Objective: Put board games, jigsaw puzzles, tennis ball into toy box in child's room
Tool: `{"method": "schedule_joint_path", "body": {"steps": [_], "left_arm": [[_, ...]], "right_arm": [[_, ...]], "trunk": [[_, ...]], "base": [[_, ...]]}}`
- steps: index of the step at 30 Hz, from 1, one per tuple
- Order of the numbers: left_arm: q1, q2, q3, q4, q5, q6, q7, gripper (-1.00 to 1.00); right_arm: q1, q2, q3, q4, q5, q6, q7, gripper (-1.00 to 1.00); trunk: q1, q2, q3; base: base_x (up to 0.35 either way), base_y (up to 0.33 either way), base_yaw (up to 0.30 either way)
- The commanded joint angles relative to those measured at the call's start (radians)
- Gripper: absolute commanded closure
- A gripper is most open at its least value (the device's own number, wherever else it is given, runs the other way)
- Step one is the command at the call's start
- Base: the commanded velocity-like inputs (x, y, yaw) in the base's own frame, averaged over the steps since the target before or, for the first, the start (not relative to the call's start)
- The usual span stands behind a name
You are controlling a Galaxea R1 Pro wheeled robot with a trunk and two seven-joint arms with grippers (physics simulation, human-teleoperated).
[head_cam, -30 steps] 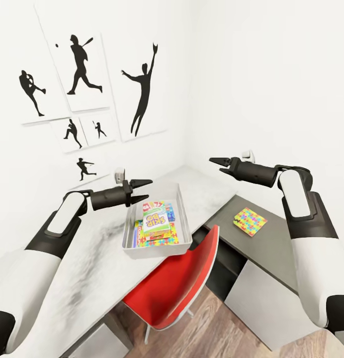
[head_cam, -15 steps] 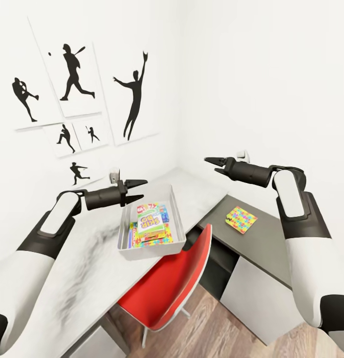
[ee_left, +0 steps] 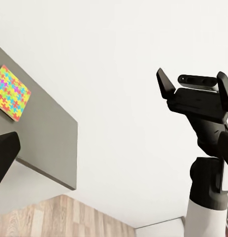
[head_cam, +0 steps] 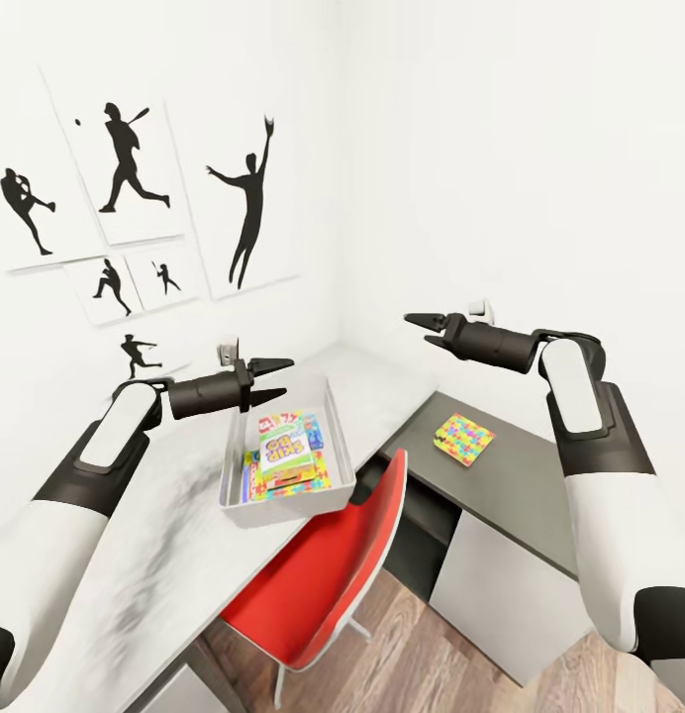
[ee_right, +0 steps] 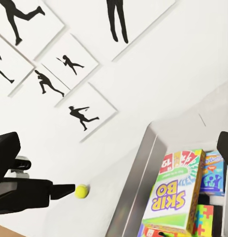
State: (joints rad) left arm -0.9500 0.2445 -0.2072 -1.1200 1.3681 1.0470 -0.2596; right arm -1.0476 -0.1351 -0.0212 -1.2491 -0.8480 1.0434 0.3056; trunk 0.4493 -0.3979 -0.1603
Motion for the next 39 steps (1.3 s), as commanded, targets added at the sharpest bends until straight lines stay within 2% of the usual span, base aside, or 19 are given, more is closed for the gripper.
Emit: {"method": "schedule_joint_path", "body": {"steps": [1,11,39], "left_arm": [[-0.001,0.001,-0.001,0.000,-0.009,0.000,-0.010,-1.00],[-0.001,0.001,-0.002,0.000,-0.009,0.000,-0.010,-1.00],[-0.001,0.001,0.001,0.000,-0.009,0.000,-0.010,-1.00]], "right_arm": [[-0.001,0.001,-0.001,0.000,0.010,0.004,0.010,-1.00],[0.019,0.002,0.002,0.000,0.011,0.004,0.009,-1.00],[0.027,0.002,0.004,0.001,0.012,0.004,0.007,-1.00]], "trunk": [[0.001,-0.002,0.000],[0.001,-0.002,0.016],[0.001,-0.002,0.062]], "base": [[0.000,0.000,-0.118],[-0.043,0.058,-0.086],[-0.002,0.003,-0.003]]}}
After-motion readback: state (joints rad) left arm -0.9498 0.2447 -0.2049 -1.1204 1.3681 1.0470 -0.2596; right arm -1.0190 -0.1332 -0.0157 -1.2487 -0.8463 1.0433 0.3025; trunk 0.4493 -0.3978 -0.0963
